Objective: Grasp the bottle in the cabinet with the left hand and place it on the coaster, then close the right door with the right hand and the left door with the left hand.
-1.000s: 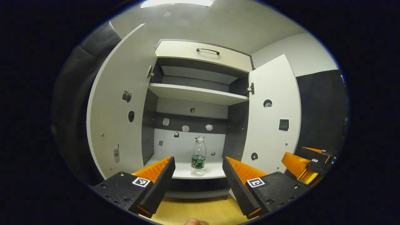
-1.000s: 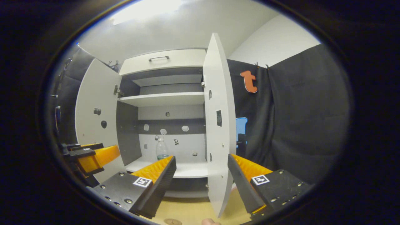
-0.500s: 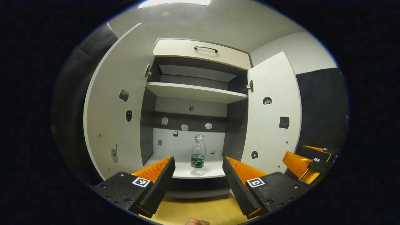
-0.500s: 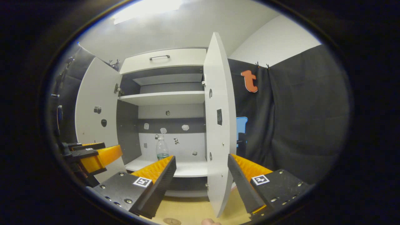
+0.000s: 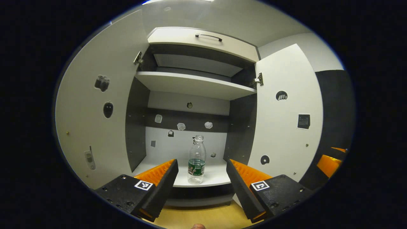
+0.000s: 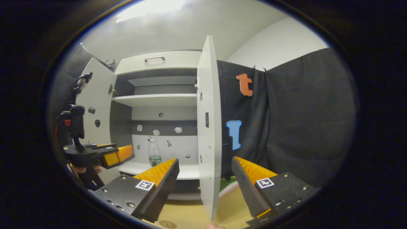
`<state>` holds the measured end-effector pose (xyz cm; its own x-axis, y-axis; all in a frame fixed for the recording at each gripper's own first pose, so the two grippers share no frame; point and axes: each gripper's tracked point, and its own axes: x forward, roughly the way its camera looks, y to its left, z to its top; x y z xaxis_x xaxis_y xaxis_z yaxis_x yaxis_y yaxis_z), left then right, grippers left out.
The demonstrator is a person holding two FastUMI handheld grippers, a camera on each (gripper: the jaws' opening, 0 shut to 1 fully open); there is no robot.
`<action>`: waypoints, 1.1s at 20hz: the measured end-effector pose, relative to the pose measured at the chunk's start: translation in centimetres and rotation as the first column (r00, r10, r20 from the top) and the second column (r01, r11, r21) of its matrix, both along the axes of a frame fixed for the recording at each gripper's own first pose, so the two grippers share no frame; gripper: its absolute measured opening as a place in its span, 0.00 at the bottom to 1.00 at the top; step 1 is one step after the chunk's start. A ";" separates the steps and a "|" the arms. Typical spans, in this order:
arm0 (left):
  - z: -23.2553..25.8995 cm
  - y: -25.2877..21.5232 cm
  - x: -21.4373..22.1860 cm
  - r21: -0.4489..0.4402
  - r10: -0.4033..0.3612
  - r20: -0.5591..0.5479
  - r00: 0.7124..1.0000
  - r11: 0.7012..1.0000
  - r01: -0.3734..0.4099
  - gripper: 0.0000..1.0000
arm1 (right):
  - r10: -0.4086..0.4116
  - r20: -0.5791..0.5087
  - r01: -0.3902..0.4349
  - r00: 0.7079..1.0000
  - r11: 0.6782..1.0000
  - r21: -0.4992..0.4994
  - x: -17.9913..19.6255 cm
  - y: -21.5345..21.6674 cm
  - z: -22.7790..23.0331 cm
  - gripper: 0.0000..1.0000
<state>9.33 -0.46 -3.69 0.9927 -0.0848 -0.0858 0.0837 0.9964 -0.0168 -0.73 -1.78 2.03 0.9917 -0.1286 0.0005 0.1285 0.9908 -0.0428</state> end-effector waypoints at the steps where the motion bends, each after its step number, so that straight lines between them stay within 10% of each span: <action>1: -0.4 0.0 1.0 -0.005 -0.001 -0.007 1.000 1.000 0.001 0.96 | -0.020 -0.002 0.020 1.000 1.000 -0.002 -0.4 -0.8 0.0 1.00; 12: -5.8 0.3 12.8 -0.029 -0.015 -0.095 0.995 1.000 0.013 0.95 | -0.215 -0.005 0.214 0.977 0.975 -0.056 -1.9 -8.9 -0.2 1.00; 22: -8.5 0.3 18.5 0.019 -0.017 -0.139 0.990 1.000 0.020 0.92 | -0.206 -0.026 0.204 0.978 0.978 -0.040 -0.1 -9.3 -1.5 1.00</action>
